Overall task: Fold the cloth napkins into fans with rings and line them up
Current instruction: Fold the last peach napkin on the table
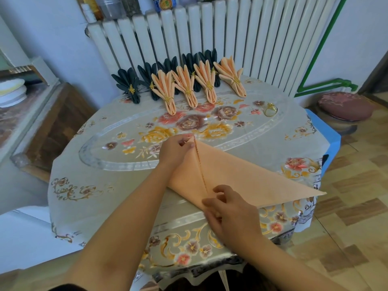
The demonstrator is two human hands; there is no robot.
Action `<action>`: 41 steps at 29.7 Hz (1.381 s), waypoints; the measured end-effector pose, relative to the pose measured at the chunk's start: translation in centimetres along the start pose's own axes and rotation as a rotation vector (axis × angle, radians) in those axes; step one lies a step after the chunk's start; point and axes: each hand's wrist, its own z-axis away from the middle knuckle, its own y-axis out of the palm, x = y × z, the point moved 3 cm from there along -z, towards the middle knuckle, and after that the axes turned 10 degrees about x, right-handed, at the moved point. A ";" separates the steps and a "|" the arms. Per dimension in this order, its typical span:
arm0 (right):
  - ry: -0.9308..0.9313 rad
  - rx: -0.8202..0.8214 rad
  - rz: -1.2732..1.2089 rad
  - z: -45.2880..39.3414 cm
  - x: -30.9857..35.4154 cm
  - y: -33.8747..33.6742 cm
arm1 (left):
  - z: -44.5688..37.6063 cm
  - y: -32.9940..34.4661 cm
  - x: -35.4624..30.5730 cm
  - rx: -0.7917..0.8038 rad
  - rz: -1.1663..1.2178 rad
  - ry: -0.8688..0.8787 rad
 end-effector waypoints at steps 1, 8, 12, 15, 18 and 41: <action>-0.001 0.004 0.000 0.0 0.0 0.0 | 0.0 0.1 -0.1 -0.006 -0.005 0.004; 0.015 0.029 -0.003 0.0 0.2 0.2 | -0.2 0.9 0.0 -0.042 -0.201 0.049; 0.019 0.045 -0.006 -0.1 0.2 0.3 | -0.1 1.2 -0.2 -0.090 -0.364 0.099; 0.022 0.059 -0.012 -0.1 0.0 0.3 | -0.4 1.4 0.0 -0.070 -0.376 0.087; 0.028 0.080 -0.025 0.0 0.1 0.2 | 0.0 1.1 -0.3 -0.130 -0.417 0.131; 0.375 0.335 0.173 -2.7 -11.6 -7.6 | 5.6 4.6 -0.3 0.280 -0.782 0.132</action>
